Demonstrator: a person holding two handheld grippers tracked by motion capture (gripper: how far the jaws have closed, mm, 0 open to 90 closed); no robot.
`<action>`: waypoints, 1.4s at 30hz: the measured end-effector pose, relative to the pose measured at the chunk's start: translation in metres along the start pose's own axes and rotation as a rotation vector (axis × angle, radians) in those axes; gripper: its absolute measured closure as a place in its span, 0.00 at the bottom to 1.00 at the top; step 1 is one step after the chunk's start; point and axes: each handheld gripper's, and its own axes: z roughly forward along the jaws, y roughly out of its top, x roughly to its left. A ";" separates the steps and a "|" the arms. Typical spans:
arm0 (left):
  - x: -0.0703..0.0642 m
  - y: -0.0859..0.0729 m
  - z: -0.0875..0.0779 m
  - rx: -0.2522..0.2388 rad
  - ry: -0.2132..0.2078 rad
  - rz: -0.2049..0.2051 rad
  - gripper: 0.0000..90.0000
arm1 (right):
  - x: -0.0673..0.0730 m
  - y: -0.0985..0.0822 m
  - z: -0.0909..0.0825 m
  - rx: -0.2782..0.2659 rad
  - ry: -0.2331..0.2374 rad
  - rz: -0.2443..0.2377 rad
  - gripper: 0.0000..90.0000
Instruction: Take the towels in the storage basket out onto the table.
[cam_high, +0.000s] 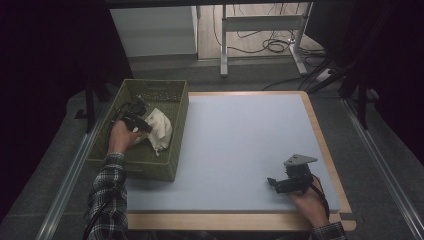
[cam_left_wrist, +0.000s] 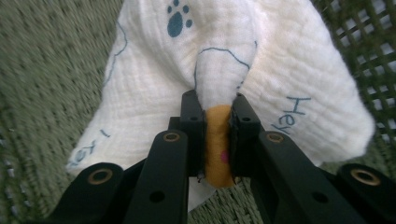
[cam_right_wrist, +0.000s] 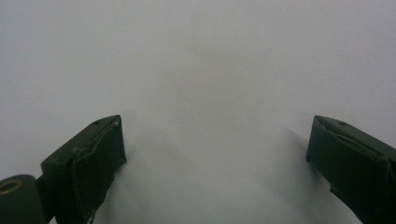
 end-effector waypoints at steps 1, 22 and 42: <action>-0.001 0.000 -0.004 -0.014 -0.004 0.001 0.89 | 0.000 0.000 0.000 0.000 0.000 0.000 0.05; -0.015 -0.007 -0.069 -0.217 0.009 0.044 0.88 | 0.000 0.000 0.000 0.000 0.000 -0.001 0.05; -0.033 -0.012 -0.124 -0.362 0.001 0.087 0.88 | 0.000 0.000 0.000 0.000 -0.001 -0.001 0.05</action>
